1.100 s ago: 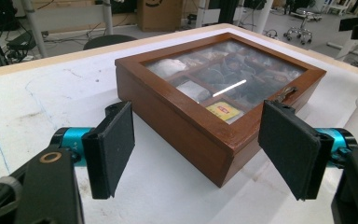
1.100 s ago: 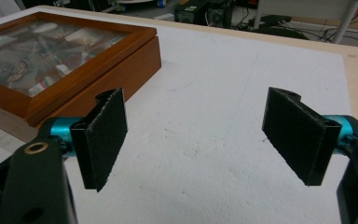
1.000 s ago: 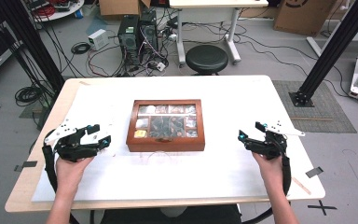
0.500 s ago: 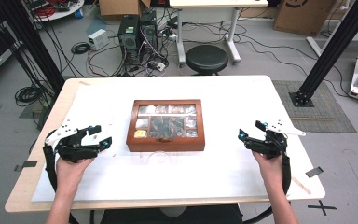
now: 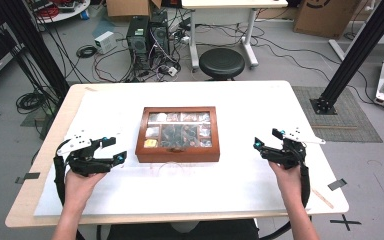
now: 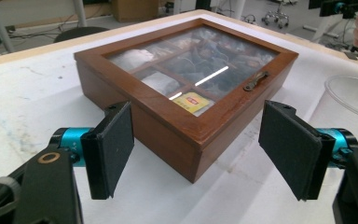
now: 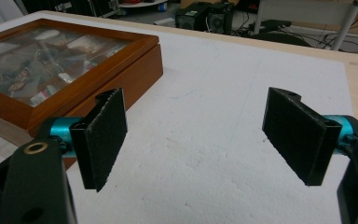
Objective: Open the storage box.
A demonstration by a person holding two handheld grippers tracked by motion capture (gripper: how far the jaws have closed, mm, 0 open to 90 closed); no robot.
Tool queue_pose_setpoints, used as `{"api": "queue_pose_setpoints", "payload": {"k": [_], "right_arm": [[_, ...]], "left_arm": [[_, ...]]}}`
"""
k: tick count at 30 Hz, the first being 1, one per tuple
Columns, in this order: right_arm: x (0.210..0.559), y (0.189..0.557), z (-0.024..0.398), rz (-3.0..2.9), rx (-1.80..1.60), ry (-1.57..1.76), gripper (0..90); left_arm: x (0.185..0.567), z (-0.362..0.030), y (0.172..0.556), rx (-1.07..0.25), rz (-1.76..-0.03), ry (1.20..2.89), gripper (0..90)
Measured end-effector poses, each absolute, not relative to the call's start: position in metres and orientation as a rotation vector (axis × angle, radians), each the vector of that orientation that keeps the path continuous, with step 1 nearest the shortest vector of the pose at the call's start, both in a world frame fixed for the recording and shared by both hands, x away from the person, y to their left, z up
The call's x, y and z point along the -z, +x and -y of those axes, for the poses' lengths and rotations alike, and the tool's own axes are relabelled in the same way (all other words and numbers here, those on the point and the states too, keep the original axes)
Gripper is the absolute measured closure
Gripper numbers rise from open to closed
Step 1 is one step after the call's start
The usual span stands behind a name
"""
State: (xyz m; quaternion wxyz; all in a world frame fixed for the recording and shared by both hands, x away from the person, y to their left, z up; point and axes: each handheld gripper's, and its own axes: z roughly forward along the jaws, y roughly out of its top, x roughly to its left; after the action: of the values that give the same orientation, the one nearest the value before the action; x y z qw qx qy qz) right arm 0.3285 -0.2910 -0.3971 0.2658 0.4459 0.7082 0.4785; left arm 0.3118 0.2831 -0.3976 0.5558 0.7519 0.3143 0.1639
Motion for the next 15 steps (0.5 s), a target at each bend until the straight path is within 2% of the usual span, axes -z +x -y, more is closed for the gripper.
{"api": "queue_pose_setpoints", "payload": {"k": [15], "right_arm": [[0.398, 0.327, 0.292, -1.918, -1.295, 1.215, 22.3]], "left_arm": [[0.418, -0.258, 0.322, -0.367, -0.777, 1.892, 27.3]]}}
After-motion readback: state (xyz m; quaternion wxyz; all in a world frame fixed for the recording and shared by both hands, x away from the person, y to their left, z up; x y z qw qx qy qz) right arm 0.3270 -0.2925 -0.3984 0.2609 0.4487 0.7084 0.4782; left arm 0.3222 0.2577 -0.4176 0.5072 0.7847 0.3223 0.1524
